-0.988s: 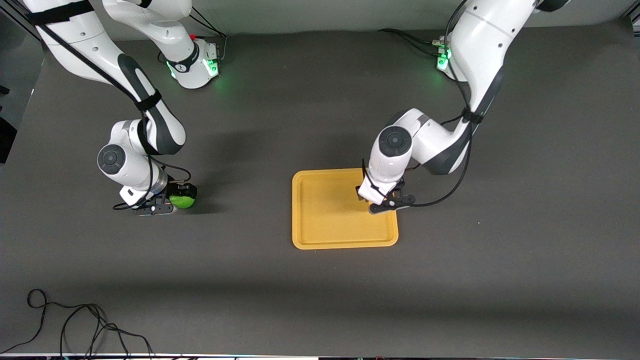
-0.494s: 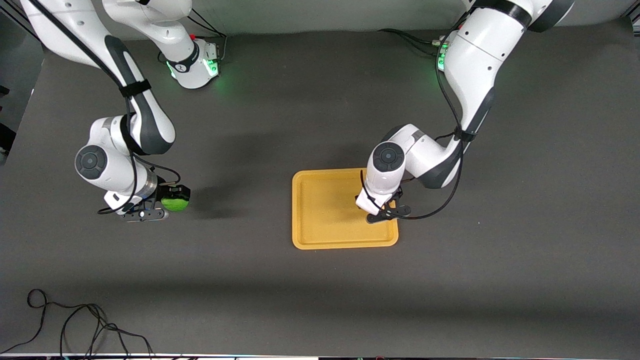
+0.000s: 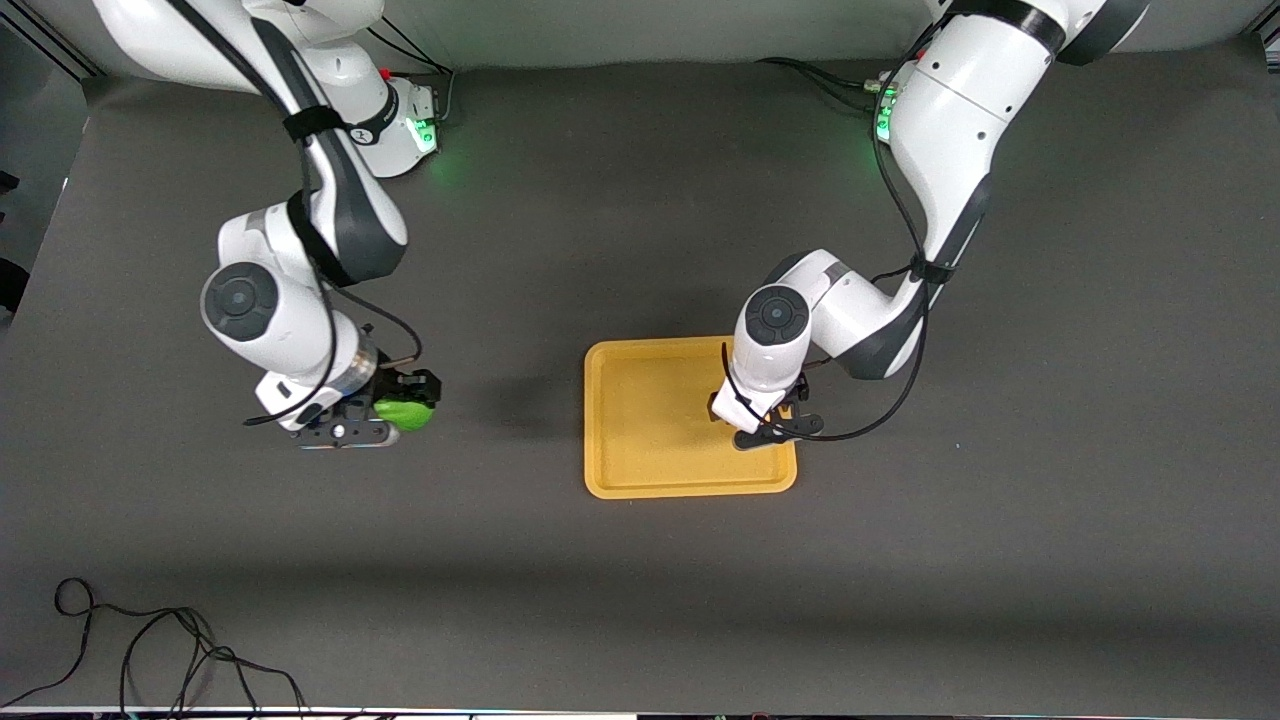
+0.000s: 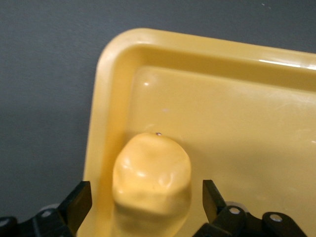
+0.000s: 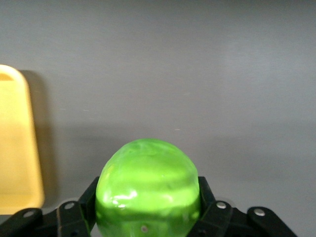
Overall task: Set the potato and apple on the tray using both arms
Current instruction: 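Release the potato and withdraw the left gripper while the right carries the apple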
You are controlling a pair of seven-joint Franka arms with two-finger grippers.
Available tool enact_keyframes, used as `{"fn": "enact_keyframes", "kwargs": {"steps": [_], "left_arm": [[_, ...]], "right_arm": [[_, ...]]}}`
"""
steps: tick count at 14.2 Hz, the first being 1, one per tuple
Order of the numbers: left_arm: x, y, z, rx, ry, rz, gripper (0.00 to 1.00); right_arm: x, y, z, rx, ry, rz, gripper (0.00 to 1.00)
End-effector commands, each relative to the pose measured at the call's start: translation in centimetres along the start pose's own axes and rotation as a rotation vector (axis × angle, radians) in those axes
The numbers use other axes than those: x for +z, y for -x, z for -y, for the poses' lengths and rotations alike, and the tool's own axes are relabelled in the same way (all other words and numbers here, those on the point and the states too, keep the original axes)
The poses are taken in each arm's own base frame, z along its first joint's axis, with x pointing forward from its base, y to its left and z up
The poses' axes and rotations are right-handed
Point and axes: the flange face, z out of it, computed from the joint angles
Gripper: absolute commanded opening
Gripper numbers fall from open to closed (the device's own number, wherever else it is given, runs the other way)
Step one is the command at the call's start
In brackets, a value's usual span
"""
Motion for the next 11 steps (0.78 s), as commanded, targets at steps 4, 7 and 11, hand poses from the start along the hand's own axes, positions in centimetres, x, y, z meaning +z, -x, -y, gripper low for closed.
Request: {"fn": "enact_keyframes", "kwargs": {"steps": [4, 7, 11], "left_arm": [[-10.3, -5.8, 7.9, 0.032, -0.014, 0.039, 1.0], [-15.4, -8.2, 14.3, 0.104, -0.025, 0.076, 1.0], [-21.3, -9.9, 22.0, 0.171, -0.036, 0.088, 1.0]], "right_arm": [[-2.2, -1.8, 12.3, 0.075, -0.125, 0.003, 0.42], [-0.4, -2.5, 18.0, 0.094, -0.141, -0.012, 0.42], [5.3, -0.8, 26.6, 0.105, -0.139, -0.005, 0.42]]}}
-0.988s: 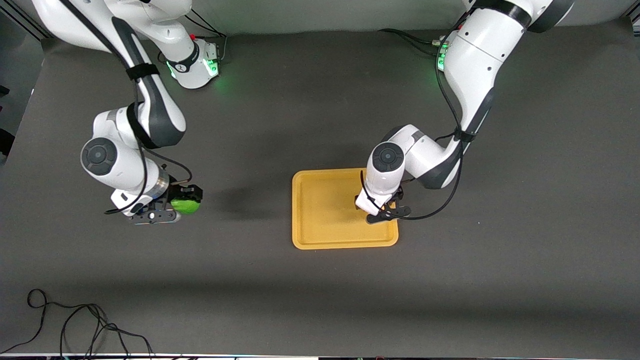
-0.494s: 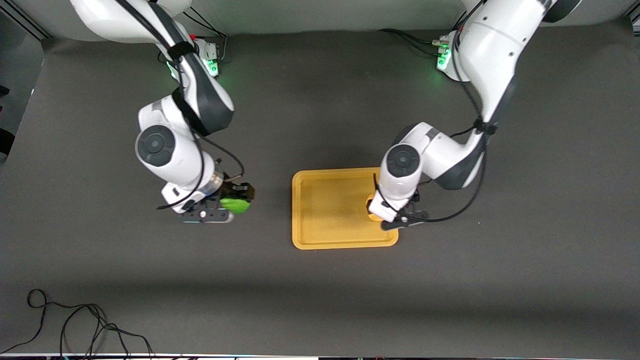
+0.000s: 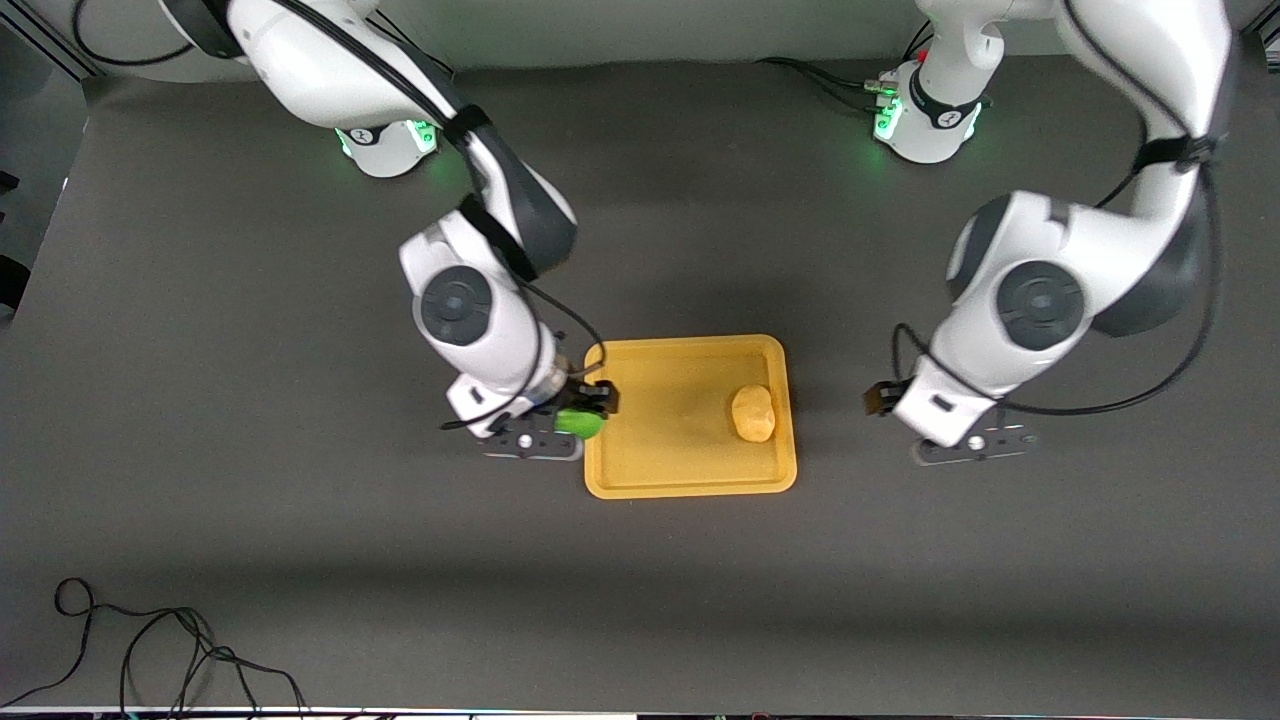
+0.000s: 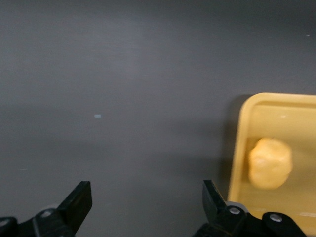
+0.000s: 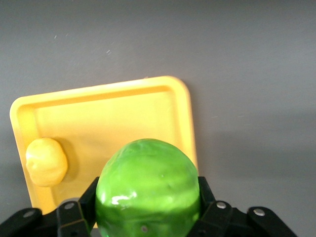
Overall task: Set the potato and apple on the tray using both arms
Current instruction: 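Release the potato and withdraw the left gripper while the right carries the apple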
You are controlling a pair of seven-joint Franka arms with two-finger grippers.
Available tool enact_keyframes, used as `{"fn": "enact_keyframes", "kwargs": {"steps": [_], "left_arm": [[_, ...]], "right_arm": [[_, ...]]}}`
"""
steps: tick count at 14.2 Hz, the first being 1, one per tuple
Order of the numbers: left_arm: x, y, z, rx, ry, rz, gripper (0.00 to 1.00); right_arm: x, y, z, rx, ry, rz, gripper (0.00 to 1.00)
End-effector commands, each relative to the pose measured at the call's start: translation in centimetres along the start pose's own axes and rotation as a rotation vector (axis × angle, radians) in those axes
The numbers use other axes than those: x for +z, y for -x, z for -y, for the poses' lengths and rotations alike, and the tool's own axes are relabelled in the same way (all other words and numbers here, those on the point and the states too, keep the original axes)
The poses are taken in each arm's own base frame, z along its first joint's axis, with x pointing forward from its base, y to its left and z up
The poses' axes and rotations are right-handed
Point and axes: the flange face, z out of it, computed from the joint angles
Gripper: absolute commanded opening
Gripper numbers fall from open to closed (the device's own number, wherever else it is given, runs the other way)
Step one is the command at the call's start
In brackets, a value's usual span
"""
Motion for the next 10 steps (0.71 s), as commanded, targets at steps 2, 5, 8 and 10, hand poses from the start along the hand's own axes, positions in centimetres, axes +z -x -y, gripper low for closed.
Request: {"fn": "enact_keyframes", "kwargs": {"steps": [2, 5, 8, 10], "left_arm": [[-5.5, 1.4, 6.9, 0.065, 0.006, 0.0, 1.0], [-8.9, 2.8, 14.7, 0.138, 0.052, 0.039, 1.0], [-10.4, 3.7, 17.9, 0.135, 0.046, 0.04, 1.0], [-10.9, 3.9, 19.5, 0.122, 0.055, 0.033, 1.0]], "right_arm": [[6.5, 3.0, 7.1, 0.015, -0.007, -0.025, 0.42], [10.2, 4.9, 8.4, -0.007, 0.039, -0.028, 0.42], [11.3, 4.4, 7.5, -0.02, 0.079, -0.05, 0.42], [12.4, 3.9, 6.7, -0.024, 0.1, -0.055, 0.42]]}}
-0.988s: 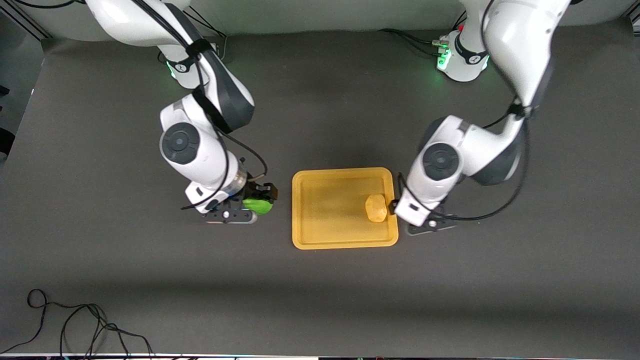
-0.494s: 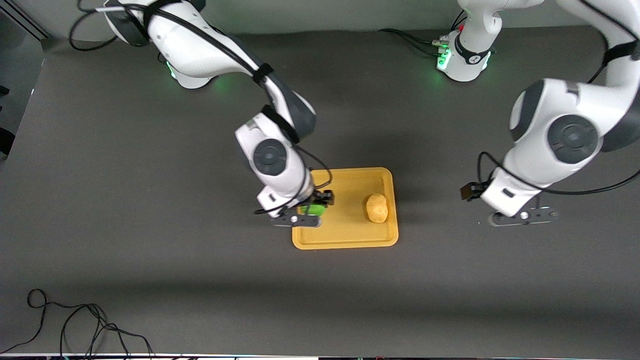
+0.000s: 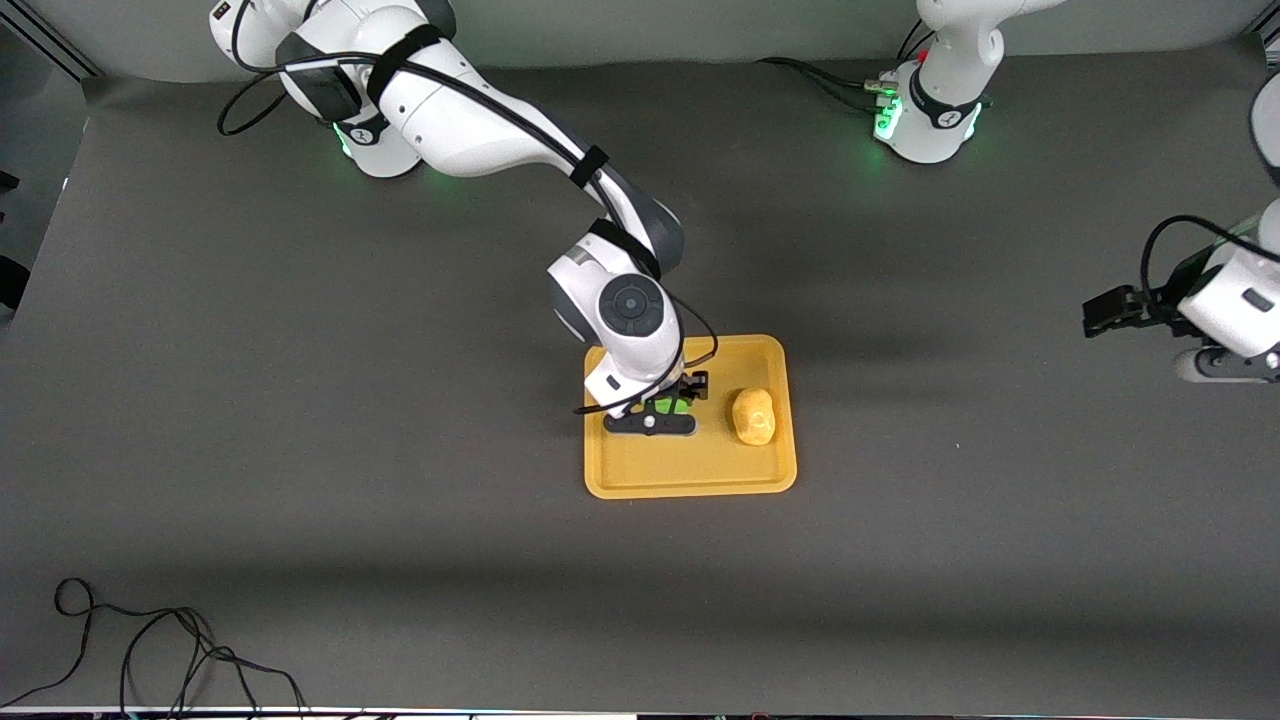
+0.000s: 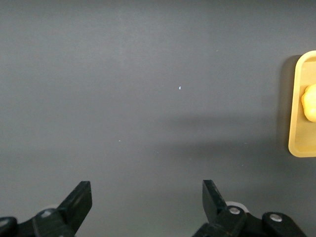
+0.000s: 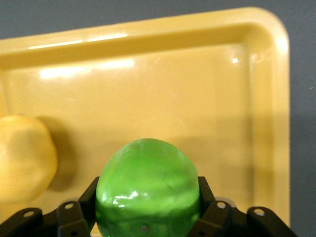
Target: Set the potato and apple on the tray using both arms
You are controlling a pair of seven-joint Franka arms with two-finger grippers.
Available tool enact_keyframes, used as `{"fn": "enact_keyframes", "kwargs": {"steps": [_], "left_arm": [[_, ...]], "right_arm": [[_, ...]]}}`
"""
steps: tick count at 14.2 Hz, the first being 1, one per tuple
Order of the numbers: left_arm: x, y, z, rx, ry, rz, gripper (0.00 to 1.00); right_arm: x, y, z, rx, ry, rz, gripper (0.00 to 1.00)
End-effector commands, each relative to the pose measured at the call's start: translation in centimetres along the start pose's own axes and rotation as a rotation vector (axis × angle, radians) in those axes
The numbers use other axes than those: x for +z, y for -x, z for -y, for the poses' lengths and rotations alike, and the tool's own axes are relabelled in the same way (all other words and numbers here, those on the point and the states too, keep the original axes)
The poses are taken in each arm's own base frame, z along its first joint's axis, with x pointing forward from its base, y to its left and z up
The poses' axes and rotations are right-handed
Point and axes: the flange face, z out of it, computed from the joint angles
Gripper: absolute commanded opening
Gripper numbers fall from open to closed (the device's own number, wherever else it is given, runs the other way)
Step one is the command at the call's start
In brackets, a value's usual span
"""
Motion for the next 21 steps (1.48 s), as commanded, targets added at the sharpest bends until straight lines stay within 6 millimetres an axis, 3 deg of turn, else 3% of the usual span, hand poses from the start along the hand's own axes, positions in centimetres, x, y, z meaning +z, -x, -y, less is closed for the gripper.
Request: {"fn": "enact_keyframes", "kwargs": {"steps": [1, 5, 11, 17, 19, 21], "left_arm": [[-1.1, 1.3, 0.2, 0.008, 0.037, -0.012, 1.0], [-2.5, 2.5, 0.0, 0.008, 0.044, -0.017, 1.0], [-2.5, 2.6, 0.5, 0.003, 0.032, -0.019, 1.0], [-3.1, 2.8, -0.6, 0.031, 0.021, -0.03, 1.0], [-3.1, 2.8, 0.2, 0.07, 0.028, -0.031, 1.0], [-3.2, 2.4, -0.1, 0.088, 0.034, -0.033, 1.0]], "right_arm": [[1.3, -1.0, -0.3, 0.006, 0.024, -0.025, 0.42], [3.4, -0.7, -0.3, 0.017, 0.024, -0.026, 0.42], [3.7, -0.3, 0.5, 0.018, -0.003, -0.047, 0.43], [4.6, -0.2, 0.7, 0.018, -0.02, -0.058, 0.45], [4.8, -0.2, 0.6, 0.016, -0.017, -0.056, 0.53], [5.0, -0.1, 0.6, 0.017, -0.016, -0.053, 0.71]]}}
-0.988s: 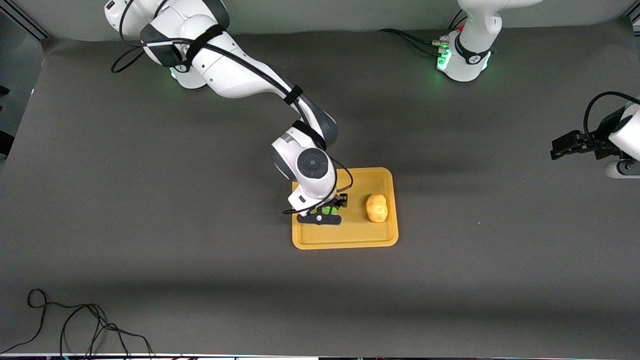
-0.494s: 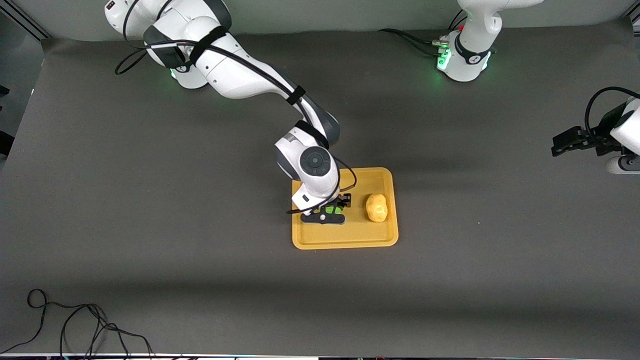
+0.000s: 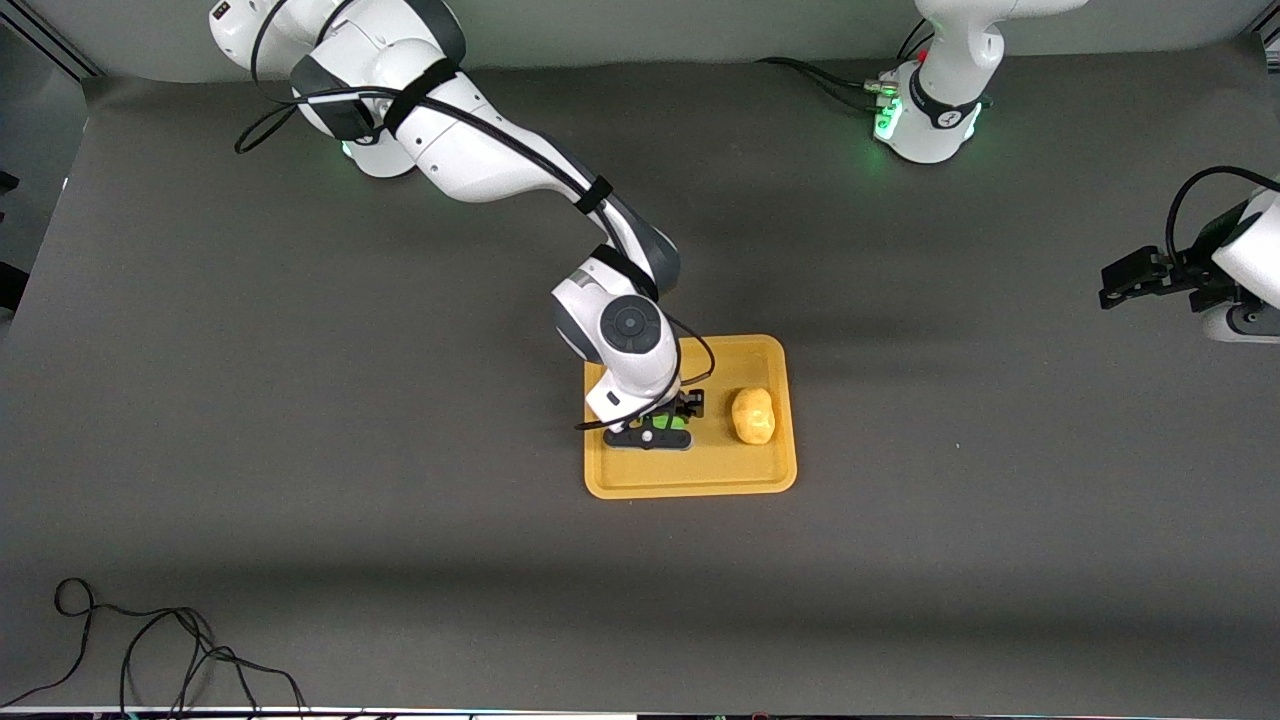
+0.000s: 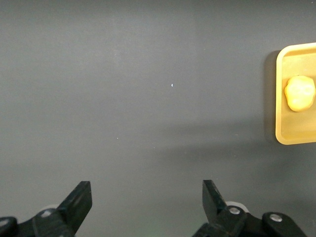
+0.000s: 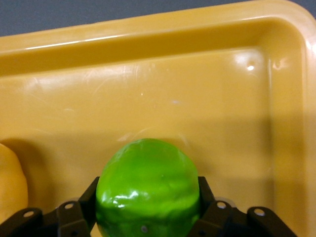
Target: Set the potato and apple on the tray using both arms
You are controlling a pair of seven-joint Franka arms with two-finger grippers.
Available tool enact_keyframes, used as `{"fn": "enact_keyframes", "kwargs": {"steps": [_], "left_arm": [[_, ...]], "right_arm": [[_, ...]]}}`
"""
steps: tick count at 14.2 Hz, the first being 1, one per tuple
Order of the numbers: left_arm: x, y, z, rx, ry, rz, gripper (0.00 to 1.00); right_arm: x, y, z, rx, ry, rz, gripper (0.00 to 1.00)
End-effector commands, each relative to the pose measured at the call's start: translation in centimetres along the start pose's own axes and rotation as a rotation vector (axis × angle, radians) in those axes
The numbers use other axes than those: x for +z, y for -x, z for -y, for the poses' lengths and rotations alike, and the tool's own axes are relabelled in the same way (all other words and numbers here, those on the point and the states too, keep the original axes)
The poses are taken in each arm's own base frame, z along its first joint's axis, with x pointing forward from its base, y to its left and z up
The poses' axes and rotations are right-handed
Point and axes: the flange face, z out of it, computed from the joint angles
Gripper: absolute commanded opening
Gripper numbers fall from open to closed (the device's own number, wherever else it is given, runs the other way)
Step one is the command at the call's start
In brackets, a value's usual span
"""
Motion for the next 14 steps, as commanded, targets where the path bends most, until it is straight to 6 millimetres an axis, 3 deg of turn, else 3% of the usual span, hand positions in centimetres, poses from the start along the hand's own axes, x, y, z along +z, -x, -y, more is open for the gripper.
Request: {"fn": "enact_keyframes", "kwargs": {"steps": [1, 4, 8, 10, 12, 14], "left_arm": [[-0.7, 0.4, 0.1, 0.032, 0.006, -0.009, 1.0], [-0.7, 0.5, 0.1, 0.031, 0.011, 0.004, 1.0], [-1.3, 0.7, -0.5, 0.04, 0.013, 0.027, 1.0], [-1.0, 0.6, -0.3, 0.035, 0.016, 0.035, 1.0], [-1.1, 0.6, -0.6, 0.041, 0.015, 0.033, 1.0], [-1.1, 0.6, -0.4, 0.038, 0.015, 0.035, 1.0]], "right_arm": [[0.2, 0.0, 0.6, 0.015, -0.002, -0.021, 0.8], [-1.3, -0.2, 0.9, 0.015, -0.015, -0.028, 1.0], [-3.7, -1.3, 0.5, 0.017, -0.03, -0.047, 1.0], [-5.9, -3.2, -1.4, 0.021, -0.012, -0.044, 1.0], [-10.9, -3.8, -3.6, 0.015, 0.028, -0.006, 1.0], [-16.1, -5.7, -8.6, 0.024, 0.02, -0.01, 1.0]]}}
